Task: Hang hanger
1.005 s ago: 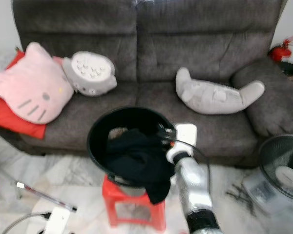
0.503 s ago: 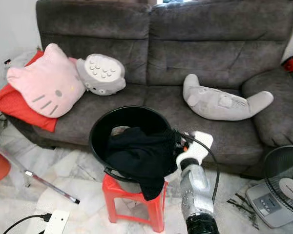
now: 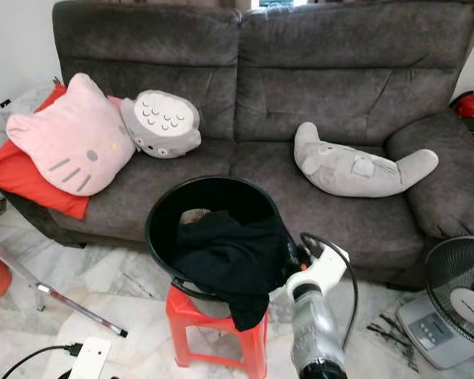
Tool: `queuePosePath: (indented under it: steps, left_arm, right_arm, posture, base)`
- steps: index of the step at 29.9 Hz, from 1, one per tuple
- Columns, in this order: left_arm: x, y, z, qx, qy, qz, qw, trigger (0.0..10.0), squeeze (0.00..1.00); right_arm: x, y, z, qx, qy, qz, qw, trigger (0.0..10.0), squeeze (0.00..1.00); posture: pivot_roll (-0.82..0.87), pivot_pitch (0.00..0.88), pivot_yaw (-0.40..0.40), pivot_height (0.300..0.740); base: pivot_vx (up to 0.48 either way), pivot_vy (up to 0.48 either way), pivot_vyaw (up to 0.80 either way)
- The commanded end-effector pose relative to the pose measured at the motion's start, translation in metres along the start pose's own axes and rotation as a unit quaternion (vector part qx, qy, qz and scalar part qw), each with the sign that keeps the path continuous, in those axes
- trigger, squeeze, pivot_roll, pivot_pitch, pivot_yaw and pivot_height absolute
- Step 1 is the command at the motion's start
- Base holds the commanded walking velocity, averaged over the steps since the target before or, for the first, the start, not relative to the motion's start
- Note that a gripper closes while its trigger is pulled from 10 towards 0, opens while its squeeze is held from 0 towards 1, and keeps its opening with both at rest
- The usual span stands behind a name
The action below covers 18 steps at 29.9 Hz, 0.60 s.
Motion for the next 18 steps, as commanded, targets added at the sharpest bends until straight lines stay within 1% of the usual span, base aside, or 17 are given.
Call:
queuePosePath:
  steps: [1,5,6,8,10,11,13,14,18]
  left_arm:
    - [-0.005,0.000,-0.003,-0.005,0.007,0.009,1.000,10.0,0.00]
    - [-0.005,0.000,-0.003,-0.005,0.008,0.009,1.000,10.0,0.00]
    - [-0.005,0.000,-0.003,-0.005,0.008,0.010,1.000,10.0,0.00]
    - [-0.005,0.000,-0.003,-0.005,0.008,0.010,1.000,10.0,0.00]
    - [-0.005,0.000,-0.003,-0.005,0.007,0.010,1.000,10.0,0.00]
    - [-0.005,0.000,-0.003,-0.005,0.007,0.010,1.000,10.0,0.00]
    - [-0.005,0.000,-0.003,-0.005,0.006,0.008,1.000,10.0,0.00]
    - [-0.005,0.000,-0.003,-0.005,0.006,0.008,1.000,10.0,0.00]
    - [-0.005,0.000,-0.003,-0.005,0.006,0.008,1.000,10.0,0.00]
  right_arm:
    - [-0.012,0.001,0.001,0.009,0.003,0.035,0.999,10.0,0.00]
    - [-0.016,0.002,0.002,0.010,0.003,0.047,0.999,10.0,0.00]
    - [-0.020,0.004,0.005,0.017,0.012,0.059,0.998,10.0,0.00]
    - [-0.022,0.005,0.006,0.020,0.016,0.064,0.998,10.0,0.00]
    - [-0.026,0.006,0.004,0.010,0.023,0.079,0.997,10.0,0.00]
    - [-0.026,0.007,0.003,0.007,0.022,0.078,0.997,10.0,0.00]
    - [-0.020,0.008,-0.003,-0.008,0.021,0.056,0.998,10.0,0.00]
    - [-0.020,0.008,-0.003,-0.008,0.021,0.056,0.998,10.0,0.00]
    - [-0.020,0.003,-0.015,-0.033,0.011,0.067,0.997,10.0,0.00]
  posture:
    - [-0.03,0.000,0.066,0.740]
    - [-0.03,0.000,0.066,0.740]
    - [-0.03,0.000,0.066,0.740]
    - [-0.03,0.000,0.066,0.740]
    - [-0.03,0.000,0.062,0.740]
    - [-0.03,0.000,0.062,0.740]
    - [-0.03,0.000,0.062,0.740]
    - [-0.03,0.000,0.062,0.740]
    - [-0.02,0.000,0.060,0.740]
  base:
    - [0.000,0.000,0.00]
    - [0.000,0.000,0.00]
    - [0.000,0.000,0.00]
    - [0.000,0.000,0.00]
    - [0.000,0.000,0.00]
    - [0.000,0.000,0.00]
    - [0.000,0.000,0.00]
    - [0.000,0.000,0.00]
    - [0.000,0.000,0.00]
Point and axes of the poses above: a point about 5 cm out from each wrist's last joint towards the gripper, its own y axis pointing out of the wrist towards the gripper, its own z axis along the axis of the wrist's last joint, x = y × z, the point moved 2 cm from there along y, pointing out of the wrist towards the gripper, and after that the axes turned 15 degrees about y, right-handed, at the moved point
